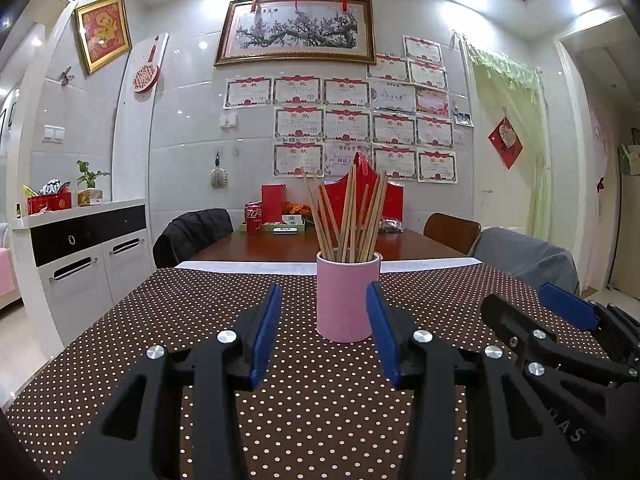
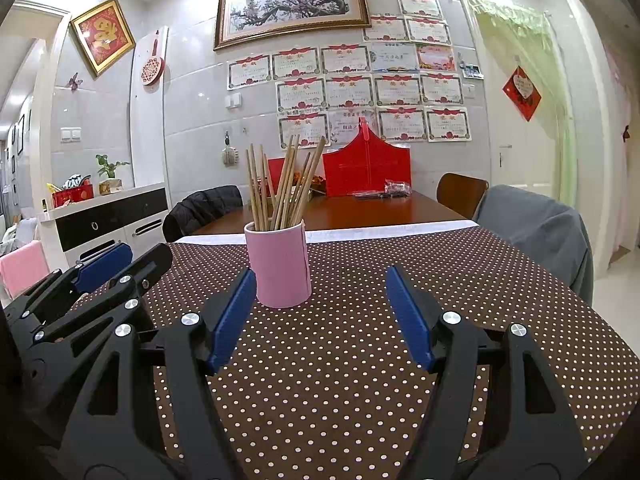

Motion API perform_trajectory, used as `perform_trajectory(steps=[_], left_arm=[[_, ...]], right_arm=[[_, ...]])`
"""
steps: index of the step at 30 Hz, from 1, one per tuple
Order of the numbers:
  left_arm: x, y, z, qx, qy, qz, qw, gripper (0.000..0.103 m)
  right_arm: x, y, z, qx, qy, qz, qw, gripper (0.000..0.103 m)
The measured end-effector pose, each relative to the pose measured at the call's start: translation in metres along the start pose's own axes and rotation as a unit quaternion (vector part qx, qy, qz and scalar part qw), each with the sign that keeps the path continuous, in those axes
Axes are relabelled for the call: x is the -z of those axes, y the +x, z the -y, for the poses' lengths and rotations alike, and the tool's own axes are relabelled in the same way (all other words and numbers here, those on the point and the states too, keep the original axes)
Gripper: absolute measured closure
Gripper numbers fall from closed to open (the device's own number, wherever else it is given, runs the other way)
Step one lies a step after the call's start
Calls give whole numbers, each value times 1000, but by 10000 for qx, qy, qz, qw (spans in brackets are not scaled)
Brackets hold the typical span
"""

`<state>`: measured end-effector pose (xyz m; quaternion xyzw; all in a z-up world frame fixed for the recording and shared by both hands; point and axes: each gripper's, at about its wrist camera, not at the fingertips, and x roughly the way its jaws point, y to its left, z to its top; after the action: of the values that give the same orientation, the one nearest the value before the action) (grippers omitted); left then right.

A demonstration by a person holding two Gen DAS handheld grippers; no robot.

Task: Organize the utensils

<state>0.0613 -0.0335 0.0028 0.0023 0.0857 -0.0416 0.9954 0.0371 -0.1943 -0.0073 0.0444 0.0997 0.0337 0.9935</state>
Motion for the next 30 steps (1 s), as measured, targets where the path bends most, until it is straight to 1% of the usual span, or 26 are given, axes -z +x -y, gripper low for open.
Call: perform_trajectory(steps=[23,30], left_arm=[[2,4,-5,53,-20,-96,9999,59],[3,5,-7,61,-26,-107,9999,59]], right_arm=[[1,3,2,-1,3,-38,10000,36],[7,5,4,-4,-1,-57,10000,36]])
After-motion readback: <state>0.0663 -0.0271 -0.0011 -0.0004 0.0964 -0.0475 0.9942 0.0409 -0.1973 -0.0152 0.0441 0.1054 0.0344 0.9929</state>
